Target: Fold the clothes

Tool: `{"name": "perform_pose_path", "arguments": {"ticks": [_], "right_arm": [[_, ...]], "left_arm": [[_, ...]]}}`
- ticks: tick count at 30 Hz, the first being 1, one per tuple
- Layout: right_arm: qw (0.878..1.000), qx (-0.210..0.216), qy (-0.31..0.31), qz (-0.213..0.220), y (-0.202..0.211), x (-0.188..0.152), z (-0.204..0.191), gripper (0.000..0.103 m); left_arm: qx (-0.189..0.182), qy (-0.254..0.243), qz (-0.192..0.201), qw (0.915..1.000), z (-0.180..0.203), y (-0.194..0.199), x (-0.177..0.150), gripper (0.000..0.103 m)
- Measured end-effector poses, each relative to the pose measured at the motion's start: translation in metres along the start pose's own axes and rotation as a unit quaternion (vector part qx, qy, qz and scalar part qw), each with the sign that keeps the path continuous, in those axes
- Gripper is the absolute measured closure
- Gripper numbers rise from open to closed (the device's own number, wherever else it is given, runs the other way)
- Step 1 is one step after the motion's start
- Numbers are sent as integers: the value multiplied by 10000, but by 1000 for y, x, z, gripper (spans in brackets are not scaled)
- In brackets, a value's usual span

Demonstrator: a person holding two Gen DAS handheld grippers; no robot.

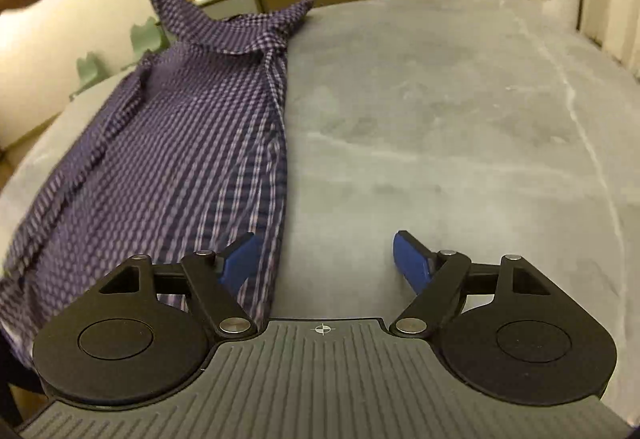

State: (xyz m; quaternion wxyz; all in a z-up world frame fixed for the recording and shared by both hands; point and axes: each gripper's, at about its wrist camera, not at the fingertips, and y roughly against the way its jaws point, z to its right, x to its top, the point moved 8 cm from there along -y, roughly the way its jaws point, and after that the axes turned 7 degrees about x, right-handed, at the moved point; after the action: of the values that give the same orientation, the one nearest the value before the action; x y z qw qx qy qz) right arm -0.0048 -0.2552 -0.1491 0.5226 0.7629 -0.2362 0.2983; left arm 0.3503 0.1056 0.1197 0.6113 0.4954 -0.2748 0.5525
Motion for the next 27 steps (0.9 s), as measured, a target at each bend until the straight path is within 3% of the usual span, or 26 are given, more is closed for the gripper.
{"name": "perform_pose_path", "arguments": {"ticks": [2, 3, 4, 5, 6, 8, 14, 19, 20, 23, 27], "right_arm": [[9998, -145, 108, 103, 10, -12, -6, 33], [9995, -185, 224, 111, 13, -16, -10, 52], [9991, -217, 333, 117, 15, -19, -13, 64], [9989, -213, 410, 117, 16, -20, -18, 94], [9985, -210, 487, 116, 18, -22, -23, 101], [9963, -311, 767, 236, 24, -22, -35, 103], [9822, -492, 1689, 662, 40, -19, -82, 103], [9723, -469, 2144, 799, 45, -26, -107, 102], [9730, -547, 2080, 835, 46, -25, -104, 98], [9806, -817, 1540, 899, 51, -26, -79, 45], [9902, -907, 868, 615, 43, -34, -48, 42]], "left_arm": [[-98, 113, 96, 9998, -6, 10, 6, 97], [-153, 149, 126, 9997, -7, 13, 9, 97], [-165, 149, 158, 9996, -11, 20, 9, 97], [-168, 116, 198, 9996, -12, 24, 10, 97], [-184, 92, 255, 9995, -11, 25, 15, 97], [-209, 84, 400, 9989, -10, 31, 26, 97], [-56, 46, 805, 9967, -22, 39, 53, 97], [262, -188, 730, 9968, -33, 21, 52, 97], [302, -232, 664, 9971, -35, 16, 49, 97], [276, -359, 492, 9978, -32, 3, 39, 97], [156, -444, 437, 9979, -24, -7, 29, 96]]}}
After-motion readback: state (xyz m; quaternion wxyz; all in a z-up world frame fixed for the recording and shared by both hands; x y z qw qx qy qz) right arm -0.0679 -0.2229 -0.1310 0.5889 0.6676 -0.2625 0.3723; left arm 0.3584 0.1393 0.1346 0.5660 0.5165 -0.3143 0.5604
